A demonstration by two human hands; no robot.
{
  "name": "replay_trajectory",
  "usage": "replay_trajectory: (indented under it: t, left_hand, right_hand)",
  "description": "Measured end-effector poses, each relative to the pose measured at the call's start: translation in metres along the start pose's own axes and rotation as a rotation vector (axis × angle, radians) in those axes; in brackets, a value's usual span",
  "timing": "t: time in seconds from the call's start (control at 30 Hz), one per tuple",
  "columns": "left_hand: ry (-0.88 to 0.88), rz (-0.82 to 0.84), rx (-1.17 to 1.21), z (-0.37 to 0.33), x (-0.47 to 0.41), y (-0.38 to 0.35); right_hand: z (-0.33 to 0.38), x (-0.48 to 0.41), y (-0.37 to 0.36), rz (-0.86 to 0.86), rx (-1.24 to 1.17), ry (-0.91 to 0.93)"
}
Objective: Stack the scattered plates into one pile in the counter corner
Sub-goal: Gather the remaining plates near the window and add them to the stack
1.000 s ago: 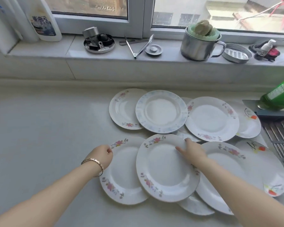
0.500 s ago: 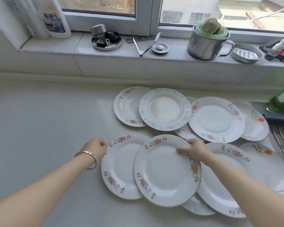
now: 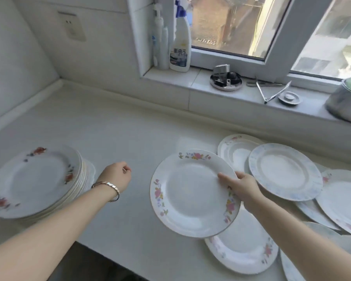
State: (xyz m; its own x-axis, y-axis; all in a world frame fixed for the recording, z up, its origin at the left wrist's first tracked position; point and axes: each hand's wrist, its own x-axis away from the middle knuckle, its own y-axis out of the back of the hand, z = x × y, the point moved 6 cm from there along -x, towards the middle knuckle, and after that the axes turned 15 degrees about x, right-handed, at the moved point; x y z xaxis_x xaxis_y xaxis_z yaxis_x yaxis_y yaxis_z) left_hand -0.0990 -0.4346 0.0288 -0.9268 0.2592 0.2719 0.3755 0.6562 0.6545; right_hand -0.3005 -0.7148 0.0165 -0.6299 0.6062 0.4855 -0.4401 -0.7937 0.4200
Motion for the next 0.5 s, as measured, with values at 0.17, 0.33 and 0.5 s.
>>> replay_trajectory:
  t: [0.17, 0.33, 0.5]
  left_hand:
    - [0.03, -0.221, 0.01, 0.059, -0.018, 0.123]
    - [0.092, -0.338, 0.006, 0.13, -0.039, 0.228]
    - [0.203, -0.368, 0.039, 0.197, -0.05, 0.284]
  right_hand:
    - [0.072, 0.002, -0.122, 0.085, -0.056, 0.027]
    - [0.128, 0.004, -0.238, 0.122, -0.052, 0.053]
    - [0.158, 0.008, -0.326, 0.134, -0.041, 0.035]
